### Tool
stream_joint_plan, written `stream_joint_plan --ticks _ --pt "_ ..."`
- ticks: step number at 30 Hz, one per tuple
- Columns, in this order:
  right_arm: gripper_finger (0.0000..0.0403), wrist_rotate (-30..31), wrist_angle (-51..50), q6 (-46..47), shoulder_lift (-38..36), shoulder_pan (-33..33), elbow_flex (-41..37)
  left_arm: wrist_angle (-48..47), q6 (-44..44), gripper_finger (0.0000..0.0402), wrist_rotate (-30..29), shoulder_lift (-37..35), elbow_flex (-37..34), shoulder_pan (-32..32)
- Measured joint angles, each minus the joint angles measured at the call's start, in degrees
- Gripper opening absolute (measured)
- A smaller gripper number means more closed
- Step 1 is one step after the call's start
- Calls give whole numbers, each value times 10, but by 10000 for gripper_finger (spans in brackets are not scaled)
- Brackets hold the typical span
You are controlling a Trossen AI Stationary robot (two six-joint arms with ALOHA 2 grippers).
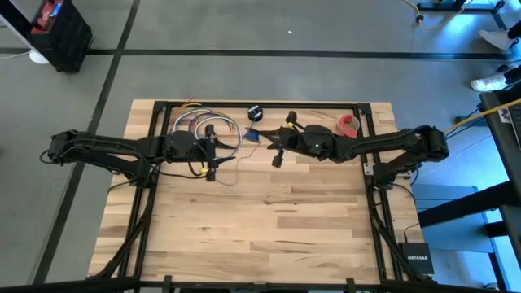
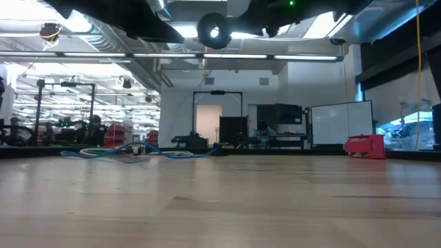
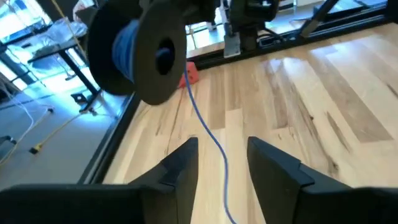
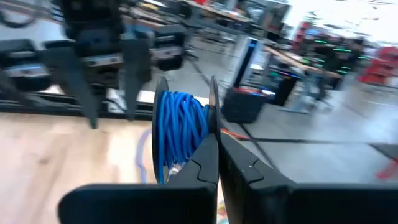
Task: Coil cords
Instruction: Coil the blue wire onto the black spool
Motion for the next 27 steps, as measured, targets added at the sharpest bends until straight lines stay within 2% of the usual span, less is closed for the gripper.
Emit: stream_joint_plan --ticks 5,11,16,24,27 --pt "6 71 7 -27 -2 23 0 11 -24 131 -1 60 0 11" --pt "4 93 7 -41 -2 26 0 73 -18 131 -1 161 16 33" --pt "5 121 3 -45 -2 26 0 72 -28 131 -1 231 44 44" --pt "5 120 3 -47 -2 26 0 76 -28 130 -1 265 65 44" --pt "5 120 2 -47 -2 26 0 76 -13 109 -1 265 65 45"
